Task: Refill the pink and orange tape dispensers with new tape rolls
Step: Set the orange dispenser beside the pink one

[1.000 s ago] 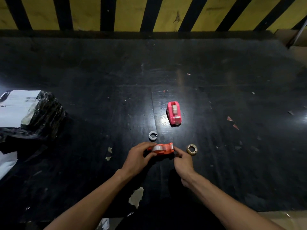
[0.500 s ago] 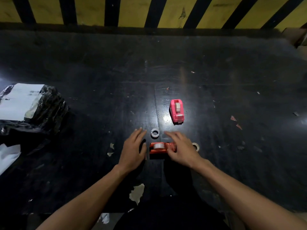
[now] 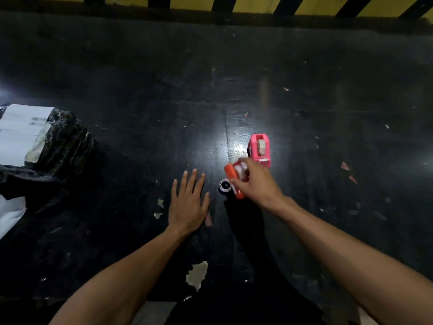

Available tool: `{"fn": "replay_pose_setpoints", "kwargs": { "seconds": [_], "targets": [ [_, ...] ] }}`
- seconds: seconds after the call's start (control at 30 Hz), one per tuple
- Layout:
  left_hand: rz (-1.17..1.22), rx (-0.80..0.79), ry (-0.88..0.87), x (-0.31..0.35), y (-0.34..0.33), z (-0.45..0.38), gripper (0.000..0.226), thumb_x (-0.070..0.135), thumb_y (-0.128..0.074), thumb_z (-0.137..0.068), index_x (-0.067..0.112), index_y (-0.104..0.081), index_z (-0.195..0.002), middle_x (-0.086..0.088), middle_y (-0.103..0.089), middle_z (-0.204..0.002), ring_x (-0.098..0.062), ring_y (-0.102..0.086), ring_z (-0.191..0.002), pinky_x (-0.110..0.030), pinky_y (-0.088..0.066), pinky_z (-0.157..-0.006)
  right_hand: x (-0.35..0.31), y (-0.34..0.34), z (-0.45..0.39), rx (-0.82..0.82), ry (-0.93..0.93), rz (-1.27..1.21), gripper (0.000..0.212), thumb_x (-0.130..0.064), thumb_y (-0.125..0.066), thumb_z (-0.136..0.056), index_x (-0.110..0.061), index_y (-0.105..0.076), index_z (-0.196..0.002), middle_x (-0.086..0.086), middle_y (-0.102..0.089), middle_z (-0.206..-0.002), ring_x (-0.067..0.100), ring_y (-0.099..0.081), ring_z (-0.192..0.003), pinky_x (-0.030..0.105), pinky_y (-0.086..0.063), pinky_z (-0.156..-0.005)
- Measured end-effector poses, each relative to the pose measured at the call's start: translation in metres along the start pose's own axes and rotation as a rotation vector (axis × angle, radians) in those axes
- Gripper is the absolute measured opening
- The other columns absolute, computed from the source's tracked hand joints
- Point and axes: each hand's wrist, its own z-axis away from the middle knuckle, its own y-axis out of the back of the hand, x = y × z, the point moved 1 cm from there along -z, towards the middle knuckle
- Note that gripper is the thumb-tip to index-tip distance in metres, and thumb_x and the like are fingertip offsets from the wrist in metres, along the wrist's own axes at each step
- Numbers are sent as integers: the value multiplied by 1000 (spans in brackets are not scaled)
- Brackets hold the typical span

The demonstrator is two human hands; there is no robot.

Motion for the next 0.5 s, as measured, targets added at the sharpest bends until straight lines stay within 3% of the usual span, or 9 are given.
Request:
{"fn": "replay_pose_setpoints", "kwargs": {
  "seconds": [0.17, 0.4, 0.5],
  "targets": [
    [-3, -8, 10, 0, 1, -1, 60, 48, -28, -100, 24, -24, -156, -2, -17, -167, -22, -6, -155, -53, -13, -124, -11, 7, -65, 65, -137, 39, 65, -38, -70, -76, -13, -46, -131, 16, -58, -127, 35, -55, -116, 40, -44, -94],
    [2, 2, 16, 0, 1, 0, 60, 48, -33, -100, 25, -26, -155, -2, -18, -167, -22, -8, -155, -52, -12, -124, -21, -5, -108, 2, -203, 161, 61, -40, -72, -76, -8, -49, -123, 17, -62, -119, 36, -58, -109, 35, -41, -77],
    [0, -3, 18, 0, 1, -1, 60, 48, -32, -100, 25, -25, -155, -2, -17, -167, -21, -7, -155, -52, -12, -124, -22, -9, -109, -15, -230, 198, 61, -41, -72, -77, -7, -48, -122, 18, -59, -122, 36, -56, -112, 35, -38, -78]
  ]
}}
